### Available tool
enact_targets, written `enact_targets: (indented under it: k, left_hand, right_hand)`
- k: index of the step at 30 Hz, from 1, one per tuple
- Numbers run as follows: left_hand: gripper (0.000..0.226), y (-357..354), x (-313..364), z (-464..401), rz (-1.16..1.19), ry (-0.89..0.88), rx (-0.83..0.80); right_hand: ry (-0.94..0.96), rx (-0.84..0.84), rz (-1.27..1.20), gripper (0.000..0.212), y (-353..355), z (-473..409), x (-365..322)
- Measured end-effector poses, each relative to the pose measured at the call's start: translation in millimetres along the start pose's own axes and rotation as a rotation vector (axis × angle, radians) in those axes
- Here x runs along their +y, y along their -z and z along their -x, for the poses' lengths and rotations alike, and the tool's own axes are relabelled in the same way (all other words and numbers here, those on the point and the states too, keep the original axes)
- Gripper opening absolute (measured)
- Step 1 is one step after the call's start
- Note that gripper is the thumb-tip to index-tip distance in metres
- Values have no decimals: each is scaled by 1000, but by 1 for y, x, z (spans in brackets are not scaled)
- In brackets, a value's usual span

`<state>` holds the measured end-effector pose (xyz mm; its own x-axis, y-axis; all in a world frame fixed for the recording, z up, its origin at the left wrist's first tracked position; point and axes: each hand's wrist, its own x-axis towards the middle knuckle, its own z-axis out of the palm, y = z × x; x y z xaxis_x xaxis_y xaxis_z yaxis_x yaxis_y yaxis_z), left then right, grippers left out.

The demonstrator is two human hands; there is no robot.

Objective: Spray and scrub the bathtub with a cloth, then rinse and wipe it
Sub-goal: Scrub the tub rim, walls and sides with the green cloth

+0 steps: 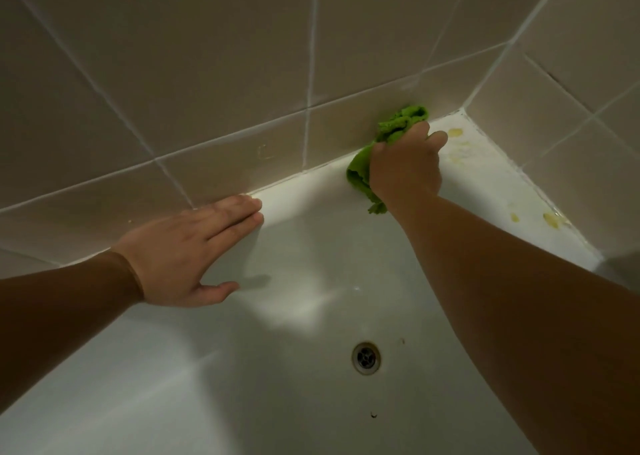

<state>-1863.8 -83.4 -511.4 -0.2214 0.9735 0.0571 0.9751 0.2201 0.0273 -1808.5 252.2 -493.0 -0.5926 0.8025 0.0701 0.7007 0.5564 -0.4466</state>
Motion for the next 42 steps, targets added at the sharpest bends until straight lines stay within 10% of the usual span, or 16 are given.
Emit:
enact_targets:
  k: [7, 15, 20, 26, 42]
  left_hand:
    - [101, 0, 3, -14, 23, -9, 13]
    - [99, -1, 9, -50, 32, -19, 19]
    - [101, -4, 10, -55, 46, -5, -11]
    - [100, -5, 10, -56, 58, 8, -20]
    - [106, -8, 10, -64, 82, 38, -28]
  right_hand:
    - [-143, -11, -118, 40, 7, 8, -15]
    - [171, -51, 30, 47, 12, -2, 17]
    - [135, 131, -118, 80, 20, -1, 30]
    - [548, 94, -61, 69, 7, 4, 60]
    - [378, 178, -65, 48, 20, -36, 73]
